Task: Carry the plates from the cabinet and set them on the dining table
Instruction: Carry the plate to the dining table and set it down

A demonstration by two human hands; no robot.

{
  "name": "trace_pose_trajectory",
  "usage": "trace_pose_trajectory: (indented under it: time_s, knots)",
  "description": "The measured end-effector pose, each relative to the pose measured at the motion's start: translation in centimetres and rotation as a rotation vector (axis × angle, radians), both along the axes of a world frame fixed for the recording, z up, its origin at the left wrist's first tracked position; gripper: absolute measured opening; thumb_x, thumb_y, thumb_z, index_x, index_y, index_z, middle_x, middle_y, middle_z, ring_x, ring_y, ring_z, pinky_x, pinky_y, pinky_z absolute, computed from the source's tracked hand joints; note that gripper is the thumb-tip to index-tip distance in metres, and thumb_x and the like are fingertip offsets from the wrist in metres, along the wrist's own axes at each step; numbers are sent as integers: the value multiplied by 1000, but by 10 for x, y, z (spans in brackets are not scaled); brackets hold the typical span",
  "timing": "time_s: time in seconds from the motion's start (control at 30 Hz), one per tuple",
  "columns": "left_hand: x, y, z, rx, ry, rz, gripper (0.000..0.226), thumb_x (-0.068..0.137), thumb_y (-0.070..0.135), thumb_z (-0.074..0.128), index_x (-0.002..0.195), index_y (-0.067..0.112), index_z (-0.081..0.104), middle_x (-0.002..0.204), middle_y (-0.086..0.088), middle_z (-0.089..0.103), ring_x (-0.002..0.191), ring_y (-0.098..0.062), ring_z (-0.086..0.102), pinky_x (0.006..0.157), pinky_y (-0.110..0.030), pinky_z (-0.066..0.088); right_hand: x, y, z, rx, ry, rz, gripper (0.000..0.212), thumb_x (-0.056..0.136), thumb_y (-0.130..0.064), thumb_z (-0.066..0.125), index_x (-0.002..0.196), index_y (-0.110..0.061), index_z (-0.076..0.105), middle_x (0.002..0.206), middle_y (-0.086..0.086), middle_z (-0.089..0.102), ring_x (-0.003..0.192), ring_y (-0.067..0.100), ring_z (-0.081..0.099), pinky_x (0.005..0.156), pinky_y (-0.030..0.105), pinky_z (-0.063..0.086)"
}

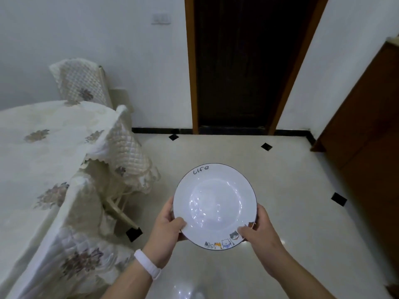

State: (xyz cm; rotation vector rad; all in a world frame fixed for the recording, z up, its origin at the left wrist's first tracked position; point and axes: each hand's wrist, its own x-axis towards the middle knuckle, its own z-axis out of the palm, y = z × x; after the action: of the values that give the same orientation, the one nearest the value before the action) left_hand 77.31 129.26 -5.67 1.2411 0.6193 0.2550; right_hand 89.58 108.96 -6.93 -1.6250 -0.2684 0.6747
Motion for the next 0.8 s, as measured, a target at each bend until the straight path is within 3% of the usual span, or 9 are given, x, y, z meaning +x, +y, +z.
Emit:
trace_pose_trajectory:
  time_s: [0.13, 0.5, 0.67, 0.8]
  knots:
    - [53, 45, 10, 10, 5, 7, 71, 65, 3, 48, 124, 42, 59, 114, -1, 70, 87, -21, 70, 62, -39, 56, 49, 44, 9, 33, -1, -4, 51, 66, -15, 61, 104, -47, 55, 89, -11, 68, 84, 11, 67, 68, 27, 55]
    - [174, 131, -6, 44, 48, 90, 72, 67, 4, 47, 123, 48, 58, 117, 1, 70, 87, -20, 70, 64, -39, 56, 193, 145, -18, 79, 42, 96, 55, 65, -14, 61, 114, -36, 53, 91, -11, 70, 80, 5, 66, 65, 18, 52]
    - [255, 165, -12, 37, 85, 188, 72, 65, 3, 48, 122, 46, 59, 114, 0, 71, 85, -18, 71, 62, -36, 56, 293, 198, -29, 77, 75, 191, 56, 63, -11, 59, 115, -30, 53, 90, -6, 71, 83, 15, 68, 66, 23, 52]
    - [312, 184, 1, 36, 79, 255, 73, 66, 4, 49, 124, 47, 58, 114, 0, 71, 83, -16, 70, 65, -36, 56, 368, 229, -12, 77, 71, 293, 55, 65, -12, 60, 115, -36, 53, 96, -8, 71, 90, 13, 66, 72, 25, 54]
